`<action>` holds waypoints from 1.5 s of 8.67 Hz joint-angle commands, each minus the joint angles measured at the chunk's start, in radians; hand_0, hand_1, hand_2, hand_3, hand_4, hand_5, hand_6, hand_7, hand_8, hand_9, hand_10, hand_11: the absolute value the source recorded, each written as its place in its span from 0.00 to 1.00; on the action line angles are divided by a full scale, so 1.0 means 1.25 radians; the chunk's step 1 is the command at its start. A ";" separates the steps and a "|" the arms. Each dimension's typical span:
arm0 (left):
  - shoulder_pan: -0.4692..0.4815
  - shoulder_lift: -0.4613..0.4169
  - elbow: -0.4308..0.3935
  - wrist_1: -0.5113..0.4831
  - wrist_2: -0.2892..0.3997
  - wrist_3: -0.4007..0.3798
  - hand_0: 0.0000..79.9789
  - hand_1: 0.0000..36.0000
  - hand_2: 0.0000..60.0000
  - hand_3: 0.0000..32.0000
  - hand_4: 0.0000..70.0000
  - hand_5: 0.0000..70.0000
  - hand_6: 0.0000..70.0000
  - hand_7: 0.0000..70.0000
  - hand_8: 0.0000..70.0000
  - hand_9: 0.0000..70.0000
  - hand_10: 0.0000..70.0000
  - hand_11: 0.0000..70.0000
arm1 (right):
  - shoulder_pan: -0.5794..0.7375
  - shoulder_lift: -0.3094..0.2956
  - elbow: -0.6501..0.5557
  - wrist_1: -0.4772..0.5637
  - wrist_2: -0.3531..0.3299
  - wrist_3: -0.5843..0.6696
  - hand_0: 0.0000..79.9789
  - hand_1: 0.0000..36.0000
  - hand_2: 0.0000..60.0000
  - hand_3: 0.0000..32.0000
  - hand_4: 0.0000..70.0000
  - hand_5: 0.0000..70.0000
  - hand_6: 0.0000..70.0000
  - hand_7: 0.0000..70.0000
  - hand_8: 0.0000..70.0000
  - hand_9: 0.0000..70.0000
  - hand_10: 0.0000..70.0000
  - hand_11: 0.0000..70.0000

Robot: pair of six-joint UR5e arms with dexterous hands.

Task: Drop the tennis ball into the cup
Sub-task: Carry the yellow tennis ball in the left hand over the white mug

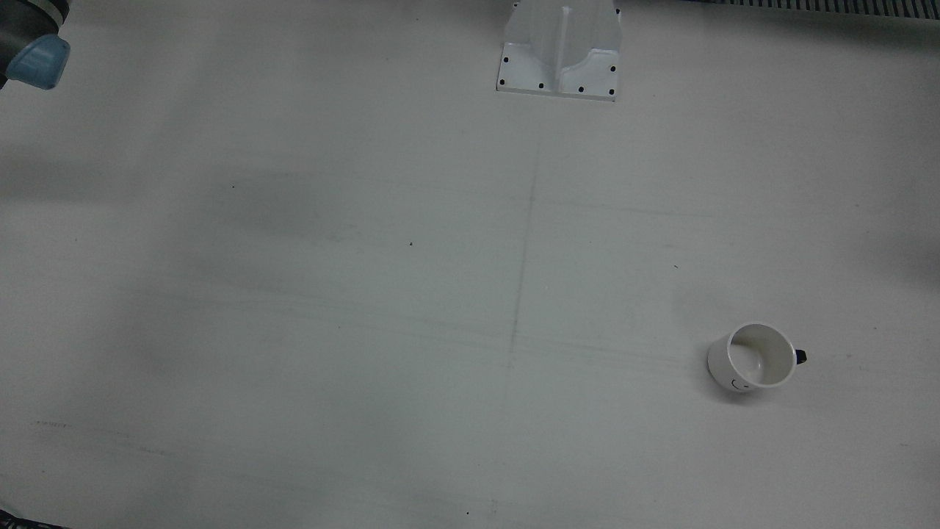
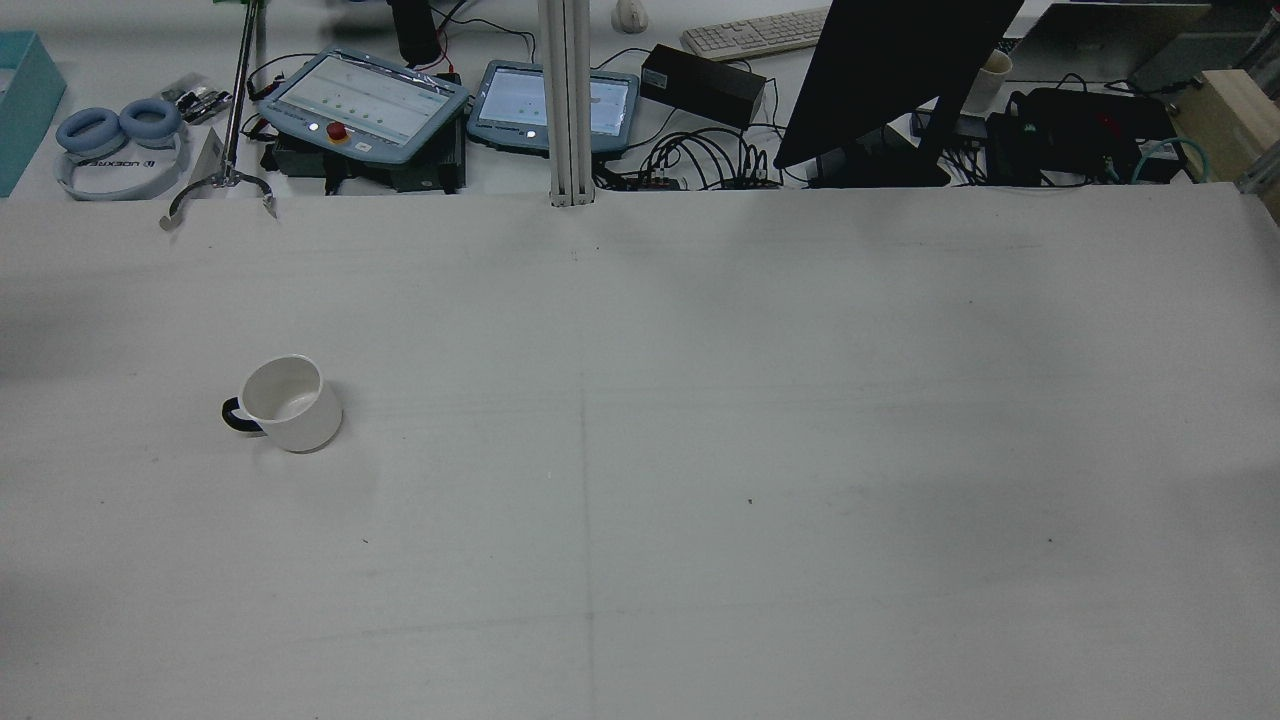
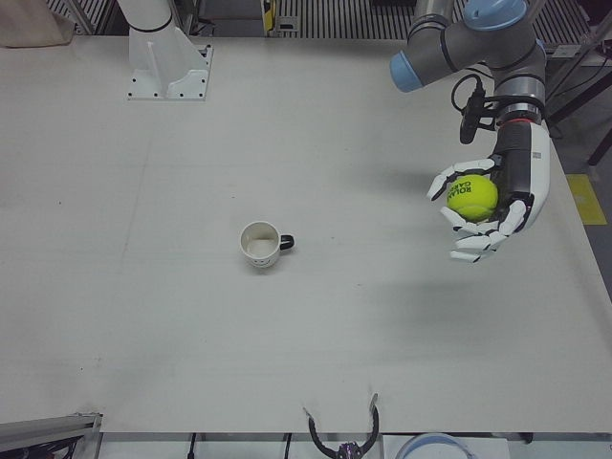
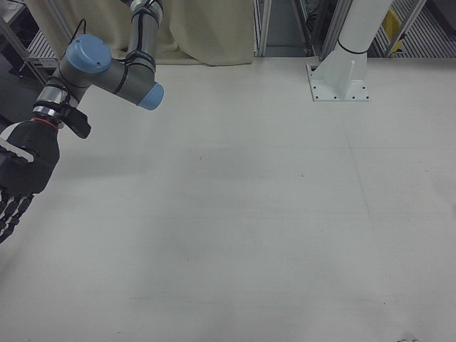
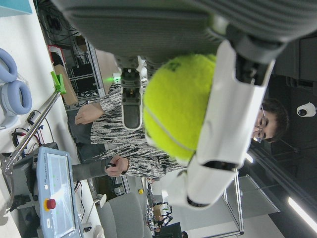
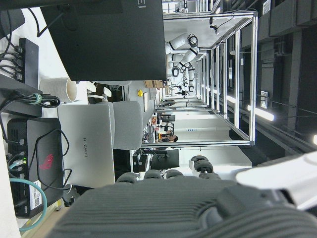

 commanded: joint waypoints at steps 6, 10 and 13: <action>0.225 -0.085 -0.070 0.073 -0.014 0.007 1.00 0.88 0.44 0.00 0.37 0.40 1.00 1.00 0.61 0.77 0.30 0.48 | 0.000 0.000 0.000 0.000 0.000 0.001 0.00 0.00 0.00 0.00 0.00 0.00 0.00 0.00 0.00 0.00 0.00 0.00; 0.454 -0.175 -0.053 0.114 -0.084 0.037 0.95 0.81 0.46 0.00 0.34 0.37 1.00 1.00 0.61 0.77 0.31 0.48 | 0.000 0.000 0.000 0.000 0.000 0.001 0.00 0.00 0.00 0.00 0.00 0.00 0.00 0.00 0.00 0.00 0.00 0.00; 0.460 -0.174 -0.034 0.096 -0.084 0.044 0.87 0.77 0.46 0.00 0.35 0.36 1.00 1.00 0.60 0.76 0.31 0.48 | 0.000 0.000 -0.001 0.000 0.000 -0.001 0.00 0.00 0.00 0.00 0.00 0.00 0.00 0.00 0.00 0.00 0.00 0.00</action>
